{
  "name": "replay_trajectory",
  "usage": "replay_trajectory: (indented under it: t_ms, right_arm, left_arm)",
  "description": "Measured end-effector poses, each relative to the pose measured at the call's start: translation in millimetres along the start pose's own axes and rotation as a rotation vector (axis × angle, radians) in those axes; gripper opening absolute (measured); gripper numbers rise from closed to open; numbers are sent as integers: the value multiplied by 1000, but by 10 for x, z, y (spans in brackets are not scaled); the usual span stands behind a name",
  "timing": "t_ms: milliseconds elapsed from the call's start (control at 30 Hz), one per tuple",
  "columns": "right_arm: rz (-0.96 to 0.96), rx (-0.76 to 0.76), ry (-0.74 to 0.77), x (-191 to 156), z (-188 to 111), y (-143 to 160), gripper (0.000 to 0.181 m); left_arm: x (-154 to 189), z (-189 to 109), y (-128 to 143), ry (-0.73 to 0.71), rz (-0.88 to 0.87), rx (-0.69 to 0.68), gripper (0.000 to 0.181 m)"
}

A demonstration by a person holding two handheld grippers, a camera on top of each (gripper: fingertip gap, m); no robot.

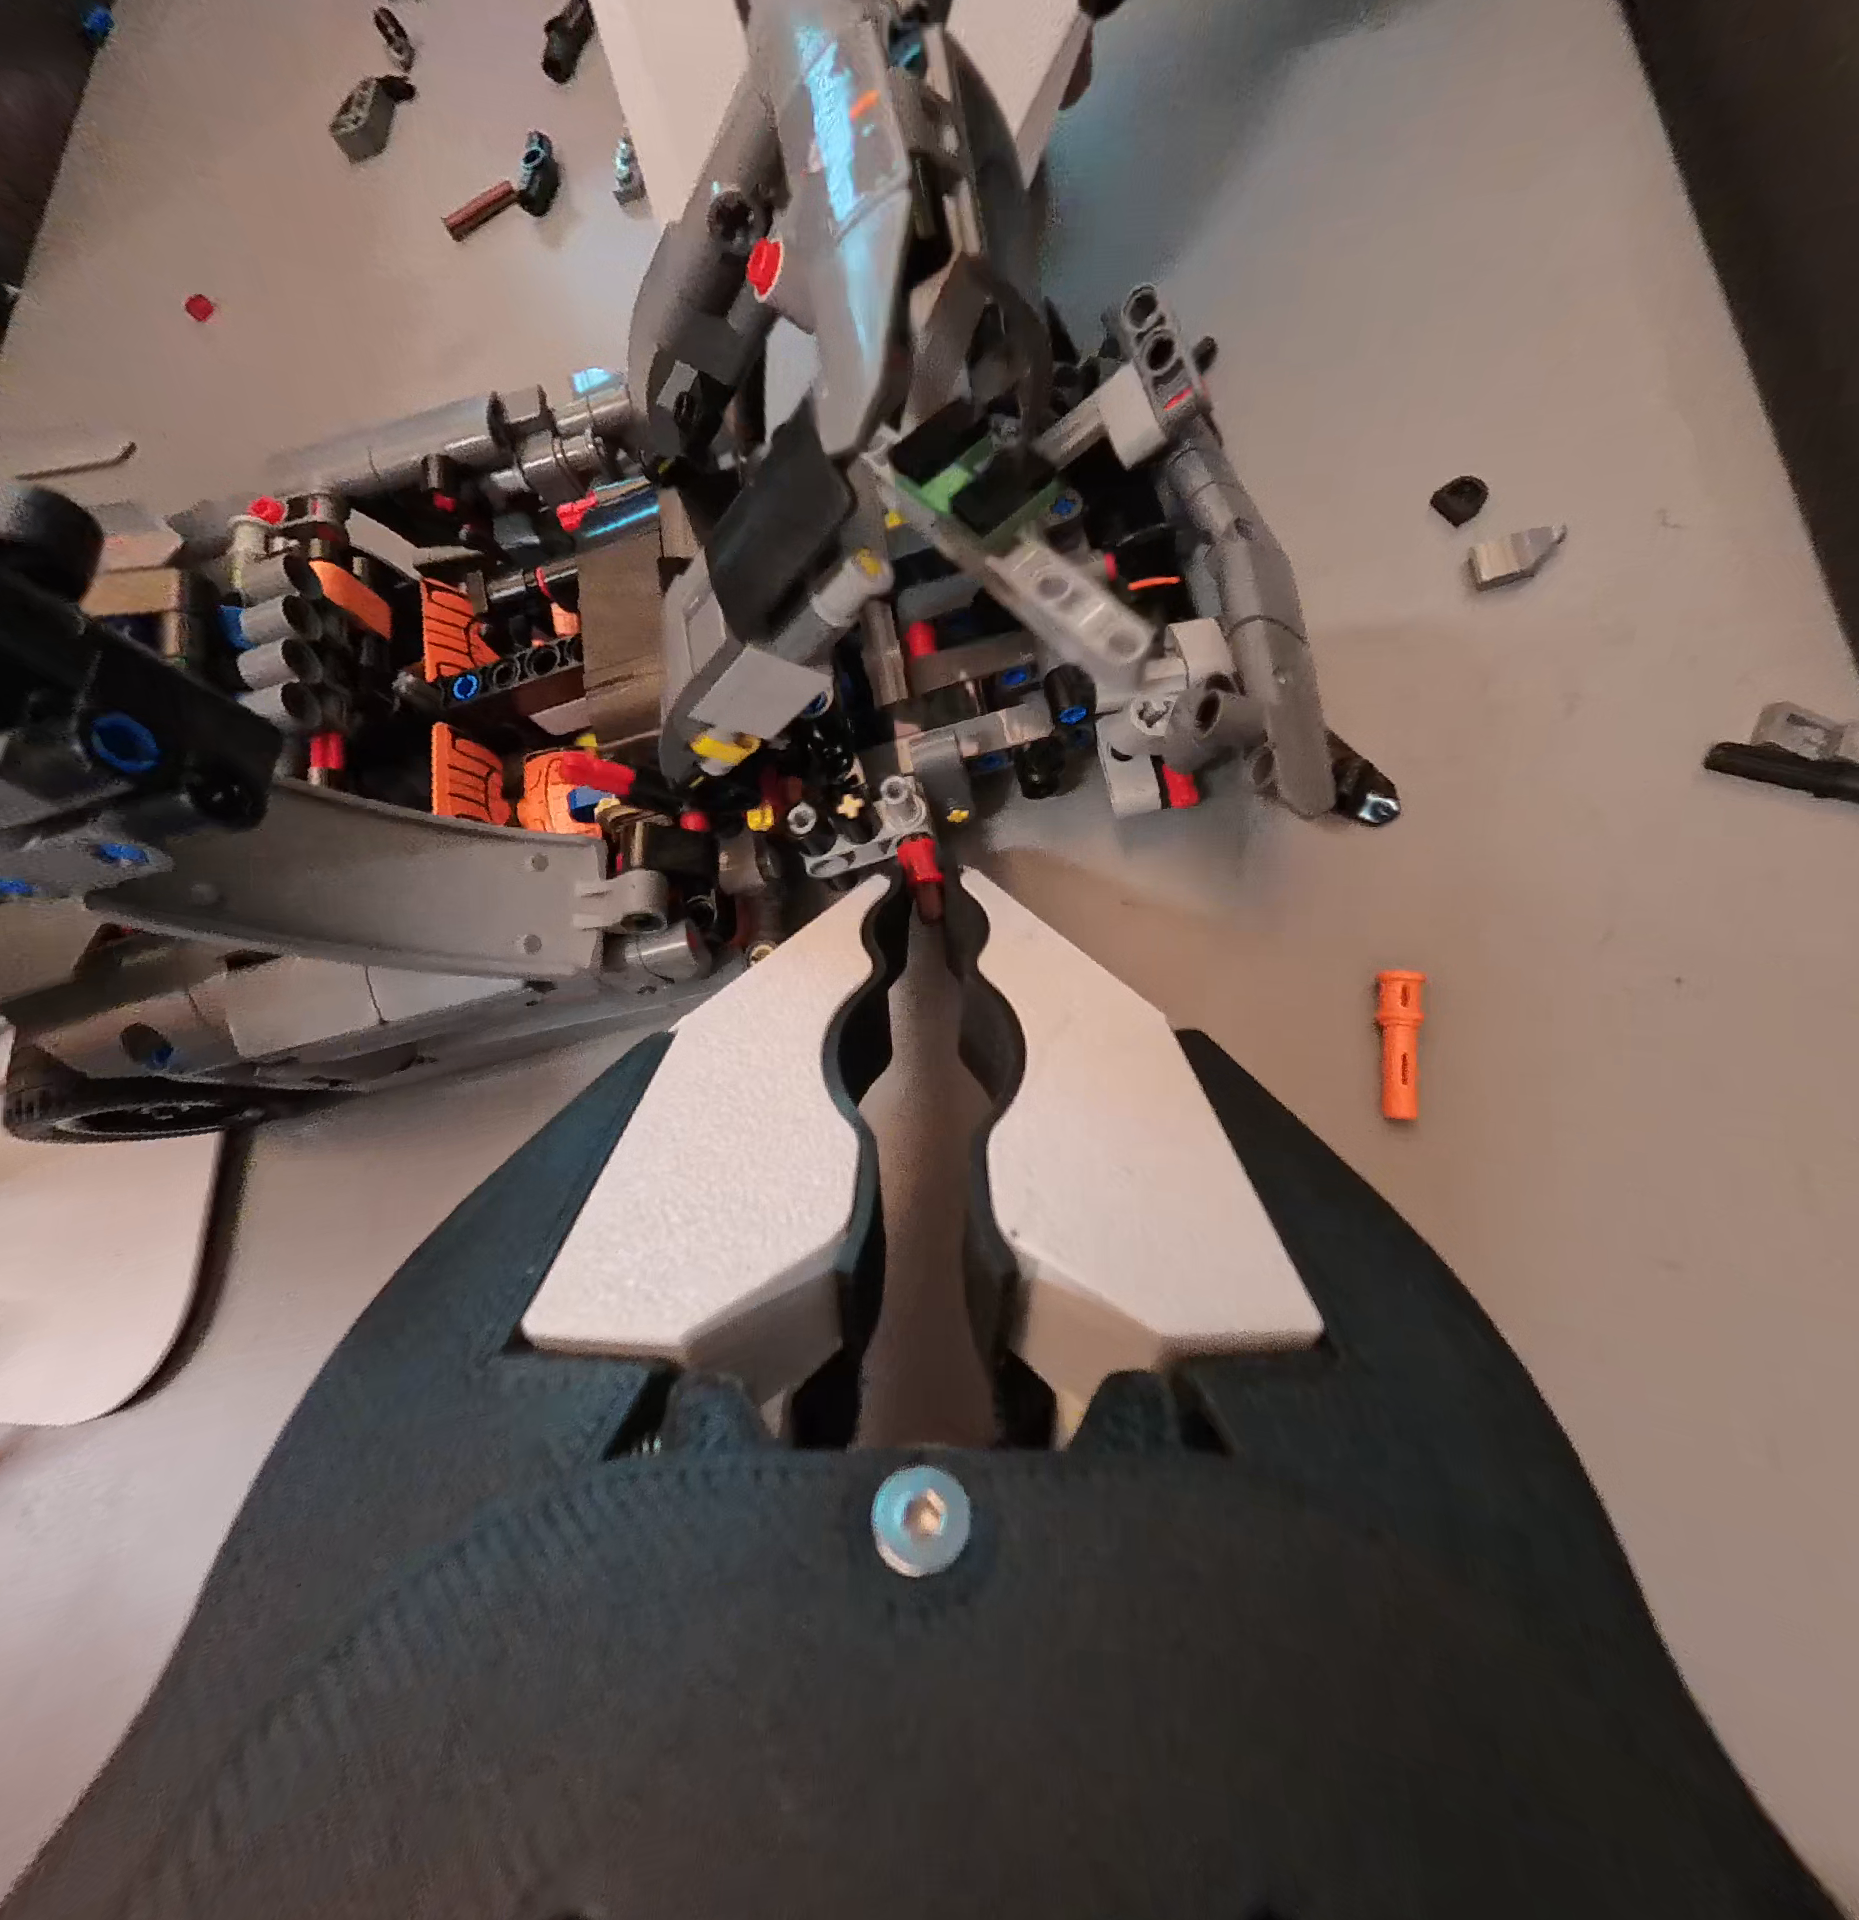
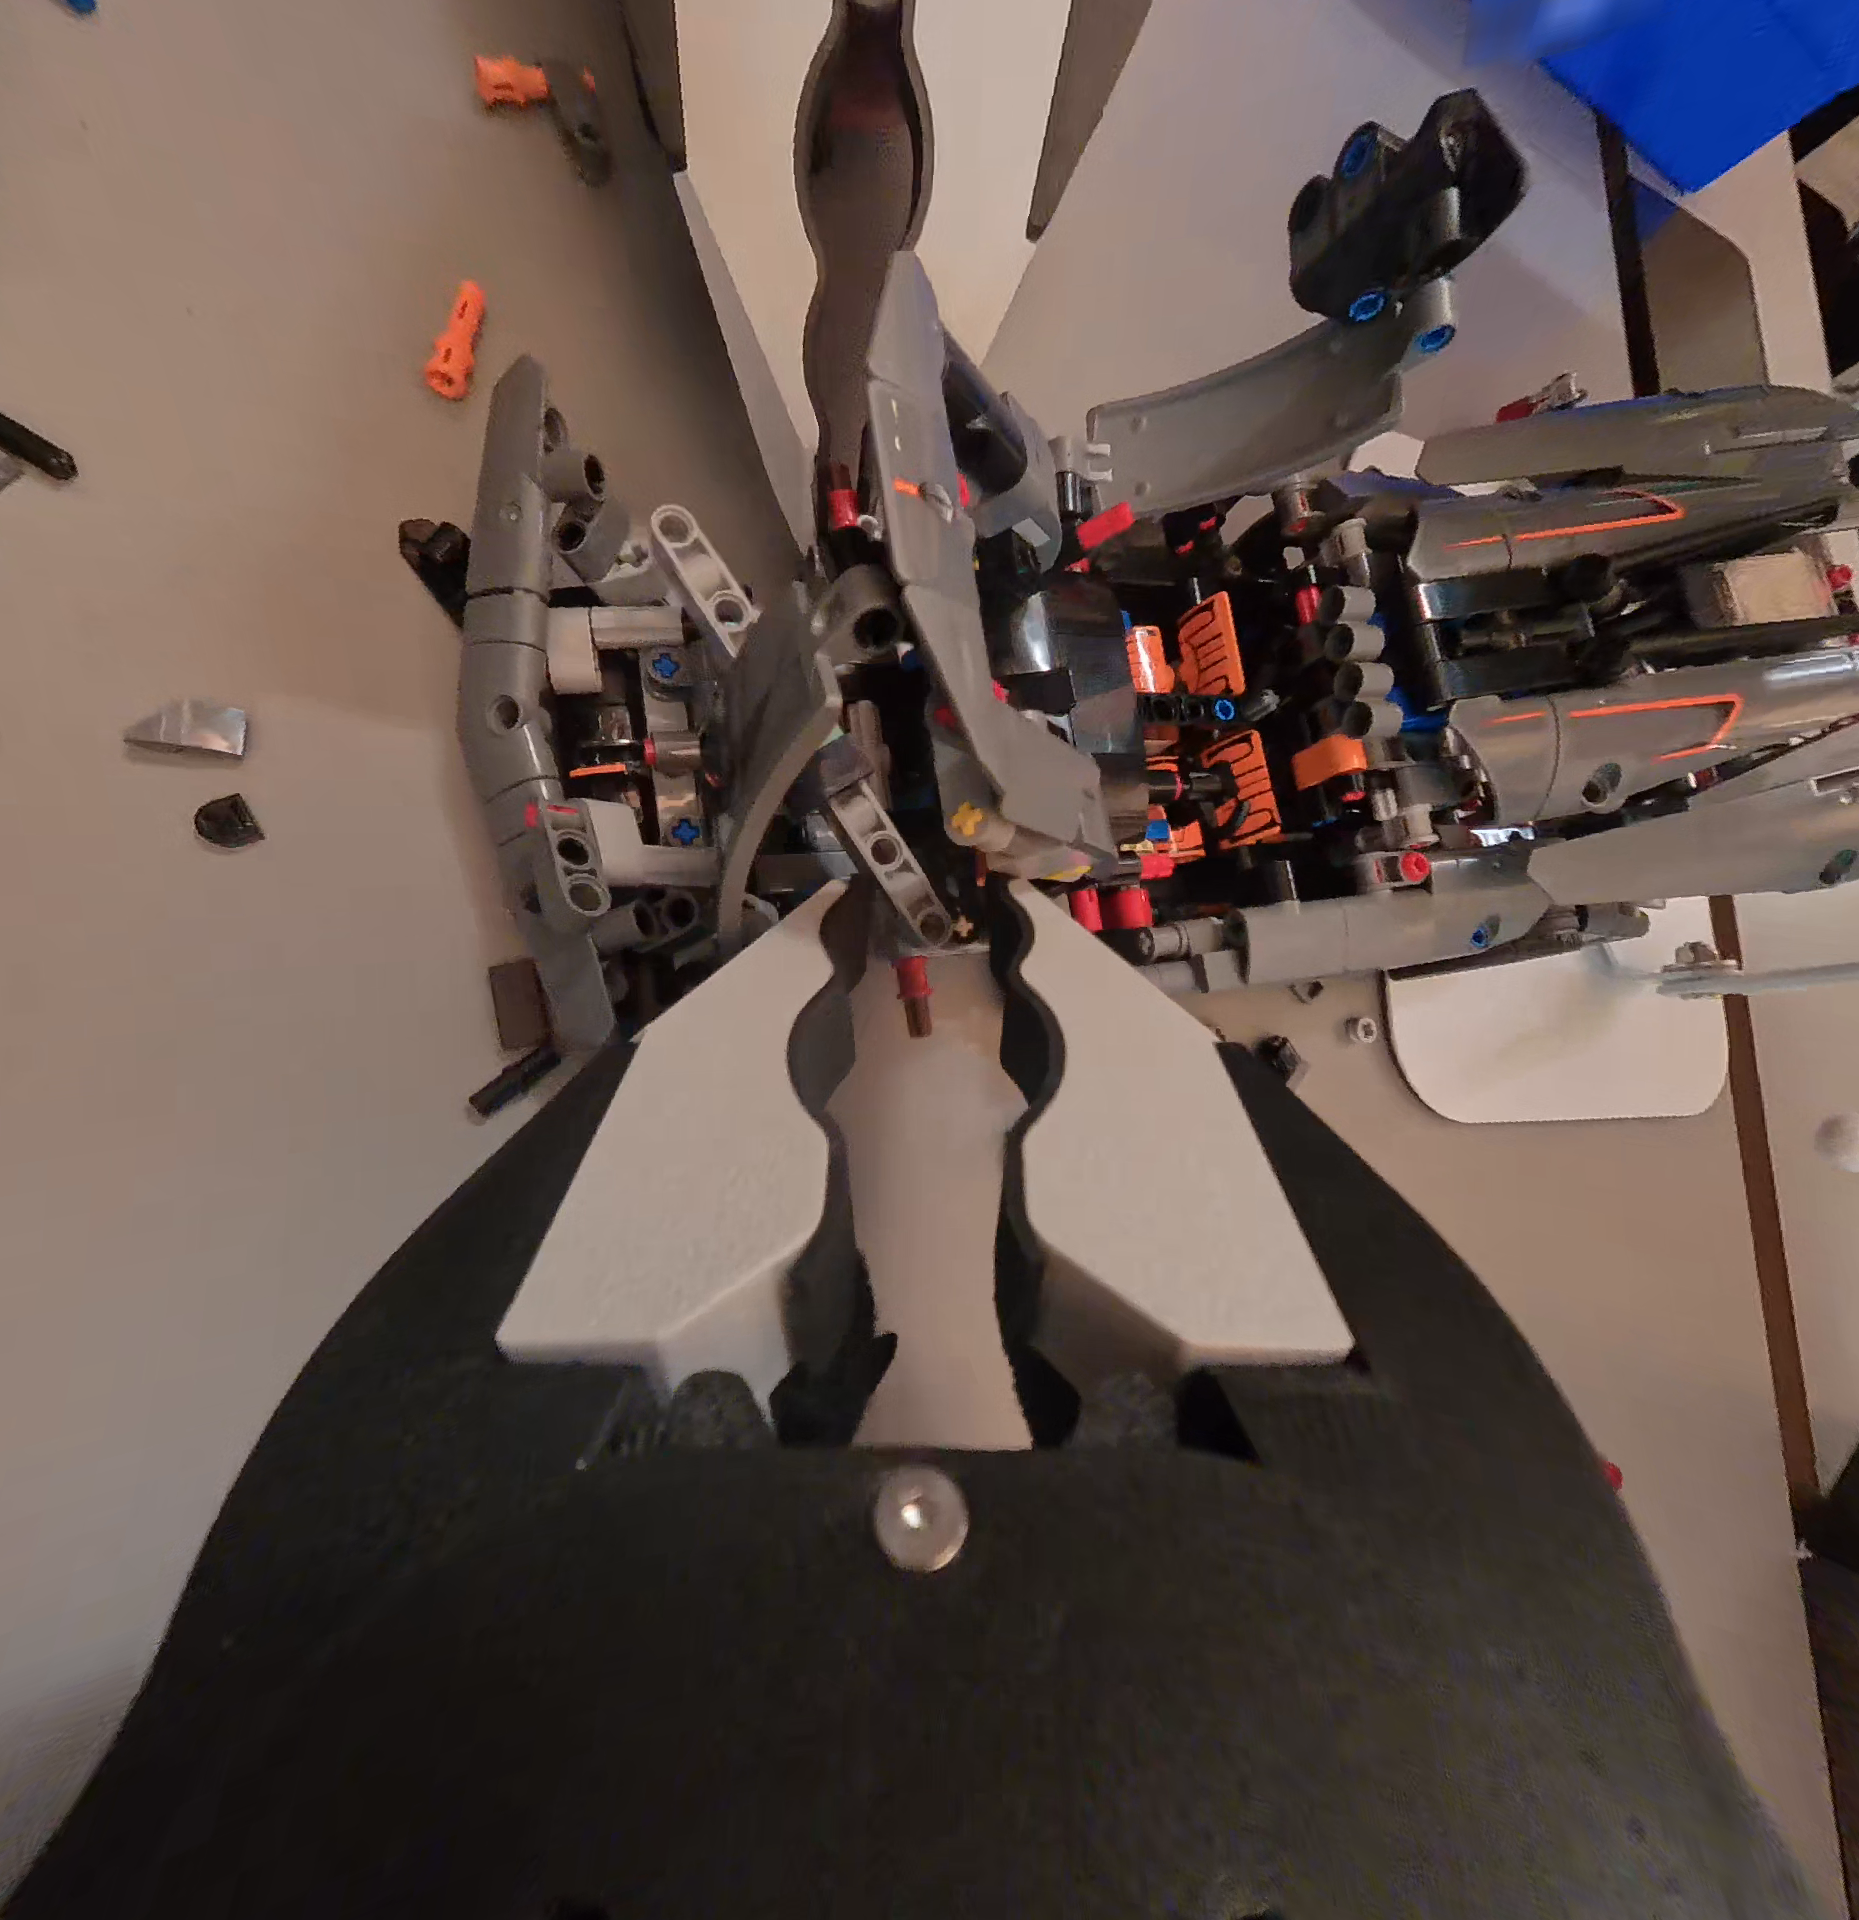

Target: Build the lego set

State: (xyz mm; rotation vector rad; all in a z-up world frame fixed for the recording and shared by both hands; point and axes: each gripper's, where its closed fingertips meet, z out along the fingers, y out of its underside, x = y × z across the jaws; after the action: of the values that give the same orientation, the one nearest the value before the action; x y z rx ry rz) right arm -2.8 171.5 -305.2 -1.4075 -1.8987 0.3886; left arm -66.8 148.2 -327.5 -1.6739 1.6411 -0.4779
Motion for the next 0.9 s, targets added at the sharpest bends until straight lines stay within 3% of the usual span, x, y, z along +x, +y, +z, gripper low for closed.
replay_trajectory:
  t_ms: [333, 733, 800, 900]
  right_arm:
    - [-3, 0, -1, -34, -14, 9, 9]
    - [192, 130, -60, 28, -124, -89, 6]
    - [137, 47, -45, -3, -69, 30, 7]
    - [144, 66, -60, 15, -118, 17, 6]
  left_arm:
    - [7, 10, -8, 10, -11, 13, 3]
    - [16, 33, 17, 8, -7, -6, 3]
    - [16, 33, 8, 11, -12, -2, 3]
    - [32, 41, 12, 16, -5, -9, 3]
